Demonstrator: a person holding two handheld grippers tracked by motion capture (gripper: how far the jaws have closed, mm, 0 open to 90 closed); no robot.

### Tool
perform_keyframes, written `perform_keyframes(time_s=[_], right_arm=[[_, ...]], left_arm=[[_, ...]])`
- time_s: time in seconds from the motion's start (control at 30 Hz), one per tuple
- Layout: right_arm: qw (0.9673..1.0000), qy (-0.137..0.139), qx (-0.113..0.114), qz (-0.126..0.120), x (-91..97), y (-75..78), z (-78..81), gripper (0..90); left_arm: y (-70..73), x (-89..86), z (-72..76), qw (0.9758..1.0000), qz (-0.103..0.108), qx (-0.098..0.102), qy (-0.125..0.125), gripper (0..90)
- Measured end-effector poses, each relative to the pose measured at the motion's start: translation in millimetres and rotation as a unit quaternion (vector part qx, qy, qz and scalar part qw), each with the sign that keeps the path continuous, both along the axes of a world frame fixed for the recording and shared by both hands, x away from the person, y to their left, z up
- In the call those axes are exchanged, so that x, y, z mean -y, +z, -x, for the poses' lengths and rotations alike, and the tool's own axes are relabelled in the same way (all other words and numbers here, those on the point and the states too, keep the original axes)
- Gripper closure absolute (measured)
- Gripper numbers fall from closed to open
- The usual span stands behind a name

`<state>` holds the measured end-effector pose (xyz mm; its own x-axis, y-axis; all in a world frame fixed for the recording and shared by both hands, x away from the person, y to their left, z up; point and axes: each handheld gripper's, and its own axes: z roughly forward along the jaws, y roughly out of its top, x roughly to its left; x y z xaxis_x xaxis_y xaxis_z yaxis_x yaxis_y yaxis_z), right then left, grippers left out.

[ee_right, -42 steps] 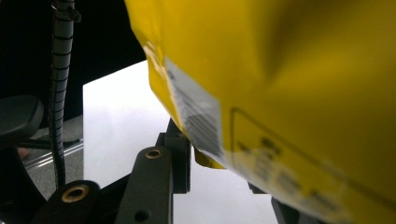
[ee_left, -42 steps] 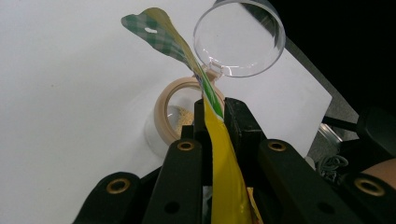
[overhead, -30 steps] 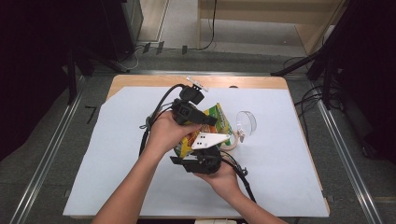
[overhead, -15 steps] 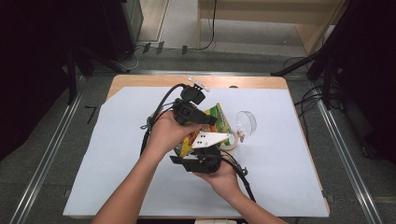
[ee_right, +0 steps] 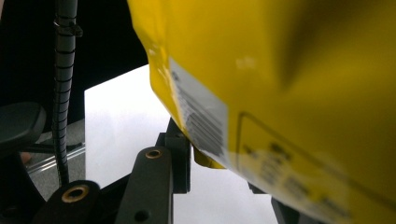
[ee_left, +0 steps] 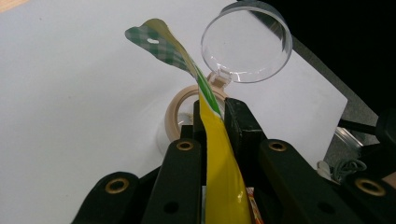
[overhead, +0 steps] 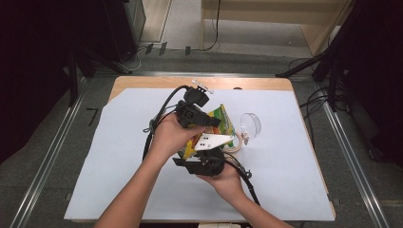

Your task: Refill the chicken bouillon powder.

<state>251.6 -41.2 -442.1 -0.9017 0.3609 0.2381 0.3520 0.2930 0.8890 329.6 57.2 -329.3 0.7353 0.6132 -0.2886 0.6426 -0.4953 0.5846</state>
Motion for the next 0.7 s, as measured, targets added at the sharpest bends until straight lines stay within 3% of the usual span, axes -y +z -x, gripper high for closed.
perform_keyframes(time_s=[0.7], right_arm=[[1.0000, 0.003, 0.003, 0.006, 0.5, 2.0, -2.0, 68.8]], left_arm=[[1.8, 0.1, -1.2, 1.0000, 0.006, -0.004, 0.003, 83.4]])
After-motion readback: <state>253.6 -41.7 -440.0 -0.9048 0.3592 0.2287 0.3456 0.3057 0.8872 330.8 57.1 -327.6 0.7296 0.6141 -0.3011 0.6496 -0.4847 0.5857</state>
